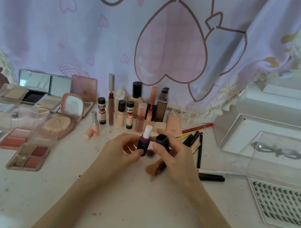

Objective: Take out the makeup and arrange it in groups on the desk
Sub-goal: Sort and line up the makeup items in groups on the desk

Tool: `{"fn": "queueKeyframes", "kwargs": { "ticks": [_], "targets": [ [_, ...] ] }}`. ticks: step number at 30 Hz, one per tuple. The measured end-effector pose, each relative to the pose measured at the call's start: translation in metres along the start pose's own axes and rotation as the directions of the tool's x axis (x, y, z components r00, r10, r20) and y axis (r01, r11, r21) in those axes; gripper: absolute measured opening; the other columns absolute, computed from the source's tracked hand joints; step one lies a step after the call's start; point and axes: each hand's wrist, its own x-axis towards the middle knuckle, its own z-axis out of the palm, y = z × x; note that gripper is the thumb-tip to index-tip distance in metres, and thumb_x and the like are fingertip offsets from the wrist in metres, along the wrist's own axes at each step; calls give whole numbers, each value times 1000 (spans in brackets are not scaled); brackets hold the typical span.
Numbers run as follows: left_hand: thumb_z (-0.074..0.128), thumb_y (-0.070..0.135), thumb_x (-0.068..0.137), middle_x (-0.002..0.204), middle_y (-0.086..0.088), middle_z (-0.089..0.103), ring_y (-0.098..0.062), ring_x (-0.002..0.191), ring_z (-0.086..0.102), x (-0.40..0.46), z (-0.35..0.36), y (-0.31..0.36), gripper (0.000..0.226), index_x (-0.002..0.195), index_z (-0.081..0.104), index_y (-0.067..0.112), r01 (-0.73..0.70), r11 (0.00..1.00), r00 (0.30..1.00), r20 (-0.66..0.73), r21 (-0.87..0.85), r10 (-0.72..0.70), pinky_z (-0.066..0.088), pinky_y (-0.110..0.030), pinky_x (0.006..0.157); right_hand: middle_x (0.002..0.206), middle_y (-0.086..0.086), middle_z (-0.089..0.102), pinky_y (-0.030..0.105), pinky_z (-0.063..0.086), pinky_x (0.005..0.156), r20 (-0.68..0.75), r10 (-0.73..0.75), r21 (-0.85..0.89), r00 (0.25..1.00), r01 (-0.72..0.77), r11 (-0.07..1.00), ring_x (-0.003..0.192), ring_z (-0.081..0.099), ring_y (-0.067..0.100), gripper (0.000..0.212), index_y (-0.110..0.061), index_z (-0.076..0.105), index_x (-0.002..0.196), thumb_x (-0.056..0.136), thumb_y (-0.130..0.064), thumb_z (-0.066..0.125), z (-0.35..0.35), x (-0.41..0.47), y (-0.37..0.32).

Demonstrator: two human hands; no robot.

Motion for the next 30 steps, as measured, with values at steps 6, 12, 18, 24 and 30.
{"fn": "queueKeyframes", "kwargs": {
  "ticks": [6, 12, 18, 24, 30],
  "targets": [
    [61, 14, 85, 89, 9, 58, -2, 72, 48, -6, -18, -22, 29, 113, 63, 20, 148, 977, 960, -261, 155, -103, 36, -6, 60, 103, -11, 62, 1, 43, 70, 26, -8, -52, 1000, 10, 999, 96, 58, 1, 25, -22, 56, 109, 86, -24, 65, 10, 13, -11],
    [58, 15, 88, 90, 1, 60, -13, 77, 51, -2, -12, -19, 22, 109, 62, 14, 238, 965, 914, -362, 114, -183, 36, -21, 69, 95, -12, 59, 1, 39, 74, 115, -70, -239, 991, 96, 966, 88, 55, 1, 29, -16, 65, 111, 82, -19, 69, 36, 36, -15],
    [58, 19, 89, 86, 2, 50, -23, 87, 55, -1, -13, -15, 16, 100, 58, 8, 307, 946, 883, -401, 101, -244, 37, -27, 70, 98, -4, 66, 2, 40, 69, 194, -26, -296, 981, 84, 951, 78, 54, -3, 26, -14, 66, 108, 82, -15, 68, 55, 56, -13],
    [60, 18, 88, 98, -6, 59, -27, 92, 56, 0, -12, -20, 18, 101, 57, 6, 302, 950, 884, -397, 80, -247, 43, -34, 76, 101, 1, 68, 15, 43, 77, 213, 11, -302, 977, 55, 952, 90, 58, 9, 24, -13, 67, 105, 82, -10, 66, 65, 61, -4],
    [61, 16, 87, 96, -3, 59, -17, 82, 51, 0, -12, -26, 13, 96, 55, 9, 289, 956, 865, -440, 46, -240, 32, -22, 67, 102, -1, 68, 8, 37, 71, 260, -6, -359, 966, 103, 928, 92, 56, 10, 28, -16, 66, 110, 83, -10, 63, 69, 65, -4]
  ]
}}
